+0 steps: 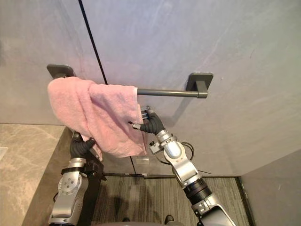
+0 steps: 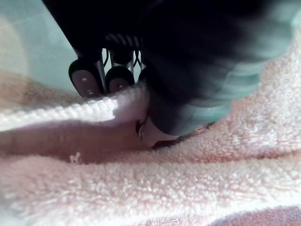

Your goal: Organize washtable

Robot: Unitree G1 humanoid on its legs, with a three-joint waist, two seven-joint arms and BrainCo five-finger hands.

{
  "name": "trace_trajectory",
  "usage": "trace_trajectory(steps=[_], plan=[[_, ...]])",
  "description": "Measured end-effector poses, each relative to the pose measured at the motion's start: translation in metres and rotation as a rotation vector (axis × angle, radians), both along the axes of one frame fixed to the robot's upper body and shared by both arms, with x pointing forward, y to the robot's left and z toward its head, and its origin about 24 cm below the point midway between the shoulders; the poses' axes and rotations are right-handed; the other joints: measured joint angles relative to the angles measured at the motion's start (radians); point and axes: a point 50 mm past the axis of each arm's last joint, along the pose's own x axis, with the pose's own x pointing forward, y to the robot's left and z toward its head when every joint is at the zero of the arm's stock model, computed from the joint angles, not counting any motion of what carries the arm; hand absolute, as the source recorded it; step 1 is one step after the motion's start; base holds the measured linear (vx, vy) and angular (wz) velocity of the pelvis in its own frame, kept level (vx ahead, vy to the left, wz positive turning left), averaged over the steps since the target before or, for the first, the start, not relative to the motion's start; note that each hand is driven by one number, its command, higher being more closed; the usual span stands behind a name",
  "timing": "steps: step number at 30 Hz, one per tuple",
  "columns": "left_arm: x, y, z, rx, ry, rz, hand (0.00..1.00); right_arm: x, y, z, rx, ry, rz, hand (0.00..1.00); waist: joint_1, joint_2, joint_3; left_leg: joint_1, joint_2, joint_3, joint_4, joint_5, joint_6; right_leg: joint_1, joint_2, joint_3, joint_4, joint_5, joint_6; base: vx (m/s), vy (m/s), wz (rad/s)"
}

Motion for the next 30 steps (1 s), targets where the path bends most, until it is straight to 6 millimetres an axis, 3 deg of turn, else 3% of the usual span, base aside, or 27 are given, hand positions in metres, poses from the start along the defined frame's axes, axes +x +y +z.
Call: trace_trajectory(steps=[11, 17, 22, 30], plan=[[-0.002, 0.000, -0.002, 0.000, 0.011, 0.001, 1.00, 0.000, 0.000, 0.000, -0.001, 0.000, -0.002, 1.00, 0.000, -0.001, 0.000, 0.002, 0.000, 0.004, 0.000, 0.000, 0.000, 0.000, 0.000, 0.003, 0.000, 0.000, 0.000, -0.01, -0.006, 0.00], [-0.002, 0.001, -0.002, 0.000, 0.011, 0.002, 1.00, 0.003, -0.010, 0.003, 0.010, -0.015, -0.042, 1.00, 0.000, -0.001, 0.000, 0.008, 0.000, 0.017, -0.001, 0.000, 0.000, 0.000, 0.000, 0.016, 0.000, 0.000, 0.000, 0.00, 0.000, -0.06], [-0.002, 0.003, -0.002, 0.002, 0.008, 0.013, 1.00, -0.002, -0.039, 0.020, 0.092, -0.093, -0.167, 1.00, -0.002, -0.001, 0.000, 0.008, 0.001, 0.025, -0.002, -0.002, 0.000, -0.001, 0.001, 0.025, 0.000, 0.000, 0.000, -0.04, -0.015, -0.05], [-0.004, 0.015, 0.012, -0.005, -0.056, 0.077, 1.00, -0.008, -0.073, 0.019, 0.126, -0.100, -0.309, 1.00, -0.003, -0.003, 0.002, 0.011, 0.001, 0.029, -0.002, -0.002, 0.000, -0.003, 0.002, 0.028, -0.002, 0.000, 0.000, -0.01, -0.008, -0.01]])
